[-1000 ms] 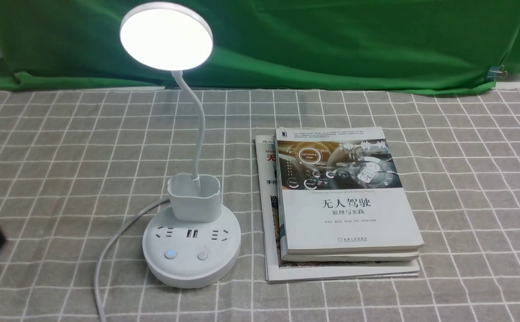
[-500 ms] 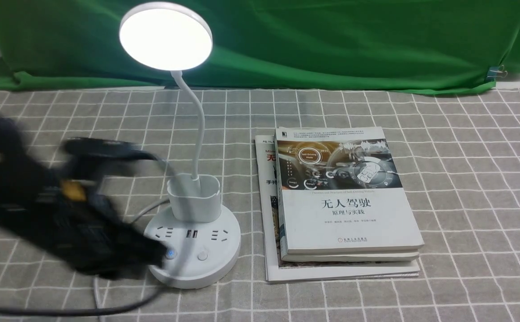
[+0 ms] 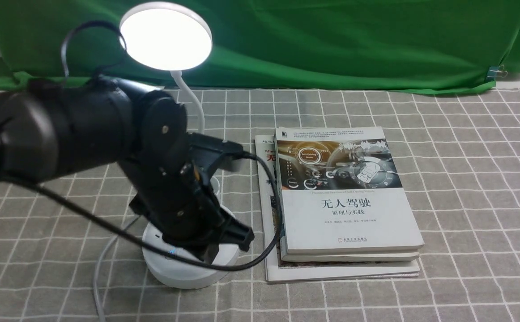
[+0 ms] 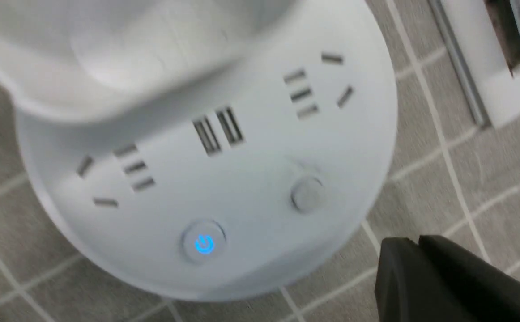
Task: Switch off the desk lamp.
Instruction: Use the left arm to press the button switch on the lamp holder
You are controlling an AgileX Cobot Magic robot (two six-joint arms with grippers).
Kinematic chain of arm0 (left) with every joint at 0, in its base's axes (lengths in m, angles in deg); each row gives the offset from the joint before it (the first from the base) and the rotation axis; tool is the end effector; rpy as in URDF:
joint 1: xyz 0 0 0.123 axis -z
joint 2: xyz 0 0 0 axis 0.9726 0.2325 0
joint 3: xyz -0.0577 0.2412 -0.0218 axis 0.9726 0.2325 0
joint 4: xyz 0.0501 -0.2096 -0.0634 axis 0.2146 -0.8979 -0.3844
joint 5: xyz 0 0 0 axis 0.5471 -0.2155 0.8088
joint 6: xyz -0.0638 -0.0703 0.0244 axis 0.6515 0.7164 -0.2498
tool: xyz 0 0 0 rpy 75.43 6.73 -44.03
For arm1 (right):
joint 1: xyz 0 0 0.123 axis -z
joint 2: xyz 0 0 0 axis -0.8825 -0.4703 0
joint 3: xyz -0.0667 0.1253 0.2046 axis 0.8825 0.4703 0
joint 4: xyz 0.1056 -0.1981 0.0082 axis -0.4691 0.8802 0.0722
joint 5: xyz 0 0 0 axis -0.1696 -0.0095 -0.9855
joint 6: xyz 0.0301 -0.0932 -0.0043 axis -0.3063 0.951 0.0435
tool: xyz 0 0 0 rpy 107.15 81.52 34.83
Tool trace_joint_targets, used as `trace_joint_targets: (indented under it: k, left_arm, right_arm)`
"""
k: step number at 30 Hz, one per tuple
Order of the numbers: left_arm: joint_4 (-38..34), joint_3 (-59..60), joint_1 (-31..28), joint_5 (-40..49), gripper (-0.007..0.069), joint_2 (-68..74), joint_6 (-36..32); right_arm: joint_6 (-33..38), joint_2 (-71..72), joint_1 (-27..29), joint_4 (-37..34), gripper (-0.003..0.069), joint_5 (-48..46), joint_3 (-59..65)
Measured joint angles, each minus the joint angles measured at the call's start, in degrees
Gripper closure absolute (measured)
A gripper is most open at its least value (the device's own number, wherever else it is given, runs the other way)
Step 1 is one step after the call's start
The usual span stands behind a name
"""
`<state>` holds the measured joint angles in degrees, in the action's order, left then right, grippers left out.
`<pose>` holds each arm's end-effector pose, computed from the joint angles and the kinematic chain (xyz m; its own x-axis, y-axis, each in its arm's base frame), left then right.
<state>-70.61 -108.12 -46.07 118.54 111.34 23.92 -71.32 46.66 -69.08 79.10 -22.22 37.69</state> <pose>0.2534 -0.1641 0.1914 -0.8717 0.4474 -0.1998 0.4772 0.8678 -0.1389 0.0709 0.0097 0.1911 -0.1240 -0.0001 -0.9923 -0.1296 0.9914 0.0161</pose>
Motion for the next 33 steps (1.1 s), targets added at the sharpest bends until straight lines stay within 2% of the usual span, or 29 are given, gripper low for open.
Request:
trace_joint_targets:
  k: [18,33]
  left_arm:
    - [1.0,-1.9,-2.1,-2.5,0.0606,7.7,-1.5]
    - [2.9,-1.6,-2.1,-2.0,0.0606,1.5,0.6]
  right_arm:
    - [0.0,0.0,0.0,0.0,0.0624,0.0,0.0]
    - [0.0,0.0,0.0,0.0,0.0624,0.0,0.0]
